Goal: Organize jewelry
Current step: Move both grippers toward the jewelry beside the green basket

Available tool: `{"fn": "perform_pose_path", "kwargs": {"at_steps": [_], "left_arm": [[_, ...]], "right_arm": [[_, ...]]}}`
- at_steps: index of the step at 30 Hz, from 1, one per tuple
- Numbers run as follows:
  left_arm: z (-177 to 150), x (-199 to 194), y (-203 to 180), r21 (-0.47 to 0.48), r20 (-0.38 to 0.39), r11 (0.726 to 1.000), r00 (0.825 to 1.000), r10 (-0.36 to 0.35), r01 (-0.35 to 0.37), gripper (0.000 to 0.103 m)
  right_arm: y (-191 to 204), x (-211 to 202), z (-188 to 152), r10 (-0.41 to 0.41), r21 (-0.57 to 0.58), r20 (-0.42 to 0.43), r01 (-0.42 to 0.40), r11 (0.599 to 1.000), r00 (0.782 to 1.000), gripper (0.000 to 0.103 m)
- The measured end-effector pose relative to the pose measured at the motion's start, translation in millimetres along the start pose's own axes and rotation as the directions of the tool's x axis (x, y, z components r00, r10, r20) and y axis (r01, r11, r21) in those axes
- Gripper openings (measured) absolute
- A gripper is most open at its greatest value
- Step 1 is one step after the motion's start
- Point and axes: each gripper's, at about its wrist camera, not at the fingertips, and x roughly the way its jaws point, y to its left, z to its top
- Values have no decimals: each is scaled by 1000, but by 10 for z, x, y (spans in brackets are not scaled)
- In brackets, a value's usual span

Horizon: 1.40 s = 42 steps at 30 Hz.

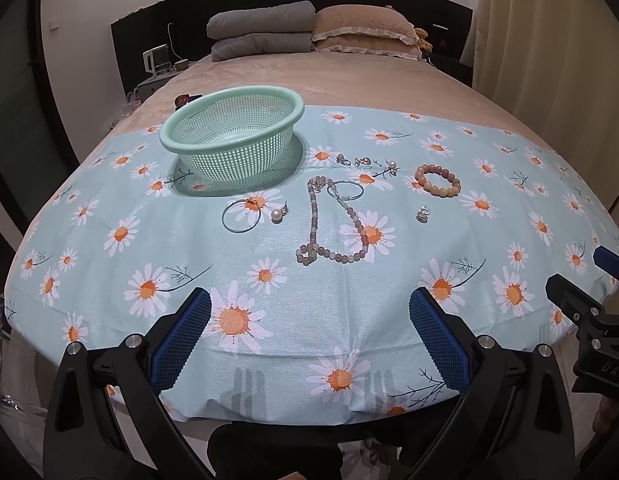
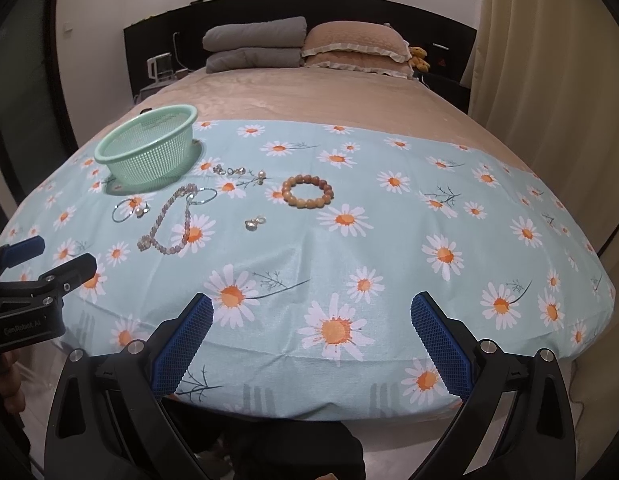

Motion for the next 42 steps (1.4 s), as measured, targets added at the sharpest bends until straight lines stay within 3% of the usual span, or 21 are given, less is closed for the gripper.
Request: {"fn": "perform_pose_path", "kwargs": {"at_steps": [26, 42], "left_arm": [[5, 166, 27, 1, -32, 1000, 999, -3, 3, 97], [131, 721, 136, -18, -103, 1000, 995, 13, -15, 97]], "right_arm": [[7, 136, 7, -9, -6, -23, 9, 1000, 1000, 95], [27, 647, 184, -18, -32, -46, 16, 999, 999, 95]]}}
